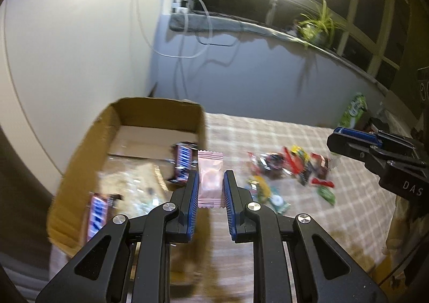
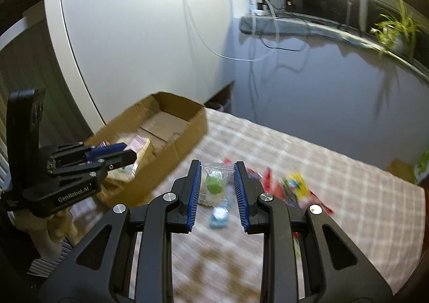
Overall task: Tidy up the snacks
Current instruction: 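Carry the pink and green candies toward the box with both tools, then open both tools to drop the pink and green candies into the box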
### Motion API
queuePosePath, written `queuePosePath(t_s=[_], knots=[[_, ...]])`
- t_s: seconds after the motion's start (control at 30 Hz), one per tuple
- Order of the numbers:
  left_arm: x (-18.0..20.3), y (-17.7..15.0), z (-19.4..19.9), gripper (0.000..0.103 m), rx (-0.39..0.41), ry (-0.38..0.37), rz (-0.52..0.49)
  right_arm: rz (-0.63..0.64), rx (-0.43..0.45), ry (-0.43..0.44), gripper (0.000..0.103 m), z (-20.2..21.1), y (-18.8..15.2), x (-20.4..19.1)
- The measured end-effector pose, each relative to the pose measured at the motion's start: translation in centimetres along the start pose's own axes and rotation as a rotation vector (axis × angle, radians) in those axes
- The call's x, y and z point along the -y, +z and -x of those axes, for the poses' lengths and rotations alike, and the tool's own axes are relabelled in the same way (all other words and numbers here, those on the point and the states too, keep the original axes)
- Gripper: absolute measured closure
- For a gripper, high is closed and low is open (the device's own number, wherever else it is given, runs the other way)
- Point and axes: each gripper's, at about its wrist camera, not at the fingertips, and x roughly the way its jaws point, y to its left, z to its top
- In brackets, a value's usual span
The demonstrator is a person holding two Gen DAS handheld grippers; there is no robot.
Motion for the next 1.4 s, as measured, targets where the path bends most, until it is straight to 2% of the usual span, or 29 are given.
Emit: queuePosePath(t_s=[0.33,0.6,0.87,1.17,1.2,1.27,1.3,1.33,1.4], knots=[[-4.3,1.6,-0.4,0.086,0.011,0.063,0.043,0.055,-0.018,0.083,0.077,-5.9,4.5,-4.3],[-6.8,2.5,-1.2,0.086,0.007,0.097,0.065,0.072,-0.052,0.124,0.077,-10.8,6.8,-6.3],[-7.9,3.0,-2.2,0.086,-0.002,0.106,0.075,0.076,-0.096,0.139,0.077,-14.8,7.6,-6.9],[-8.2,3.1,-2.7,0.085,-0.009,0.116,0.080,0.094,-0.104,0.149,0.077,-16.1,7.8,-7.3],[-8.3,3.1,-2.7,0.083,-0.011,0.118,0.079,0.095,-0.103,0.149,0.075,-16.1,7.9,-7.3],[-8.3,3.1,-2.8,0.076,-0.011,0.121,0.080,0.097,-0.096,0.144,0.057,-15.9,7.9,-7.4],[-8.3,3.1,-2.8,0.074,-0.011,0.123,0.080,0.099,-0.085,0.140,0.041,-15.8,7.9,-7.4],[-8.3,3.1,-2.8,0.073,-0.011,0.125,0.080,0.102,-0.077,0.137,0.035,-15.6,7.9,-7.5],[-8.3,3.1,-2.8,0.064,-0.011,0.130,0.082,0.104,-0.070,0.140,0.035,-15.3,8.0,-7.5]])
